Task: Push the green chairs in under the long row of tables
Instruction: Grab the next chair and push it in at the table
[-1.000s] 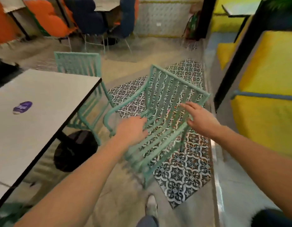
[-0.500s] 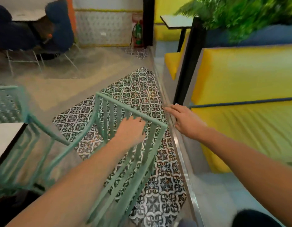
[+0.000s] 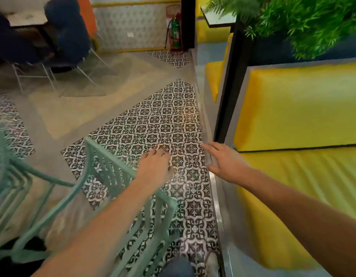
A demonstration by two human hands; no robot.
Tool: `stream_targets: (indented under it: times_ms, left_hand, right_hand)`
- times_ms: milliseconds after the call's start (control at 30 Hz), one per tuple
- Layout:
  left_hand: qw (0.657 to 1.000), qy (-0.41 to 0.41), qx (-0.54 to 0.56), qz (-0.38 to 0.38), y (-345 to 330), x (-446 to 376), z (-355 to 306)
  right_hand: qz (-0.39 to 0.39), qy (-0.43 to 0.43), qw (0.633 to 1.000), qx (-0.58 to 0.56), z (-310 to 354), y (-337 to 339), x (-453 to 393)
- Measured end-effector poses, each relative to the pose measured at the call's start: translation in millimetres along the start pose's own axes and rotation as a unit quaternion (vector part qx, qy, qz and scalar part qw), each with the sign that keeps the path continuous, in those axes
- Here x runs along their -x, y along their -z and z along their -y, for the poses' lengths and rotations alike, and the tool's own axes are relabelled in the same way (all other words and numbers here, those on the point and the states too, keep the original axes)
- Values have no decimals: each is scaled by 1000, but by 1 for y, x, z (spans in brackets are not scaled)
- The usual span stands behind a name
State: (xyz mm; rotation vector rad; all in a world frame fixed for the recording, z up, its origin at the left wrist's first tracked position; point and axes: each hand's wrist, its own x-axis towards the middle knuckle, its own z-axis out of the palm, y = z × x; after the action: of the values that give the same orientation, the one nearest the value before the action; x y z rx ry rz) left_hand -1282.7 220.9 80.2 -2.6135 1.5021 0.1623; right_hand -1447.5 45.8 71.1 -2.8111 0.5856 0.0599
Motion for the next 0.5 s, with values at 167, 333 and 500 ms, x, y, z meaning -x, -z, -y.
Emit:
stream_targets:
  times_ms: [167, 333, 500]
  left_hand:
    - [972, 178, 148, -34, -23, -35, 18]
    - [935, 309, 169, -29, -70, -68, 75]
    - [904, 378, 198, -17, -91, -94, 117]
  right_hand:
    - [26, -51, 989, -140, -7, -3, -70]
    - [82, 52, 992, -86, 21, -25, -150]
    - [160, 201, 966, 22, 63, -39, -238]
